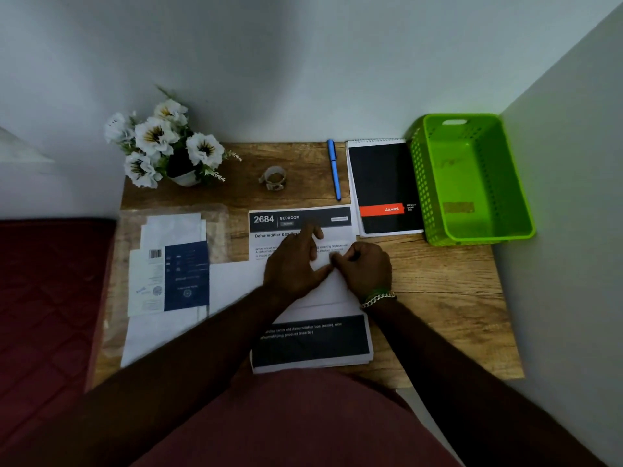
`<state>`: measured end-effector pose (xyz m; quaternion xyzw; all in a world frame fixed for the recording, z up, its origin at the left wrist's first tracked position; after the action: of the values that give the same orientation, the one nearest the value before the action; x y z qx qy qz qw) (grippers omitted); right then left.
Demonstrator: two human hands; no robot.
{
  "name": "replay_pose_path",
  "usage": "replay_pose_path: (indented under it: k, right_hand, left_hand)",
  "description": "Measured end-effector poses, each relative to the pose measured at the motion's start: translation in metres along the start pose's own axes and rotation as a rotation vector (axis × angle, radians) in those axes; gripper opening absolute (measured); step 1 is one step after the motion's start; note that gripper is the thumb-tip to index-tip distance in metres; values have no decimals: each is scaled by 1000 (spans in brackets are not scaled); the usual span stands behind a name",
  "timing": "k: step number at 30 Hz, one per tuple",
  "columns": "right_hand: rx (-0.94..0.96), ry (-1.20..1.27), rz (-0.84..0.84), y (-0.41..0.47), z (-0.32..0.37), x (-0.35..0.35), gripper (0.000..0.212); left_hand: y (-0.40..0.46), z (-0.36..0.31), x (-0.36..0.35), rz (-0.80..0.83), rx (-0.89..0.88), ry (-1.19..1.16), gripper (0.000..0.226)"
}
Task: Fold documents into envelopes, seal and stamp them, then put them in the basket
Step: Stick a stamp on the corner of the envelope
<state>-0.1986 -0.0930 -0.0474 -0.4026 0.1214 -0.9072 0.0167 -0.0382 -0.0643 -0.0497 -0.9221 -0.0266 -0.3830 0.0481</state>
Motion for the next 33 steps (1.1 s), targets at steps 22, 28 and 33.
replay_pose_path:
  k: [22, 28, 33]
  right_hand:
    - [50, 40, 38, -6, -9, 16, 30]
    - [31, 166, -101, -18, -14, 34, 27]
    - [80, 84, -41, -44, -16, 34, 14]
  left_hand:
    - [-5, -8, -3, -6, 31, 38, 45]
    - [-32, -4, 36, -195, -42, -125, 23]
    - [-88, 52, 78, -376, 428, 150, 57]
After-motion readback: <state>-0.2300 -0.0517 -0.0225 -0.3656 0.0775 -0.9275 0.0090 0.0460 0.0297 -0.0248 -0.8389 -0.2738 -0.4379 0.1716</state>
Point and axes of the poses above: each hand's wrist, its own y-axis towards the middle knuckle, its own x-axis out of the back of the hand, z = x × y, the point moved 3 cm from there along y, towards the middle knuckle, and after that the axes turned 4 degrees about -z, right-handed, at the moved point
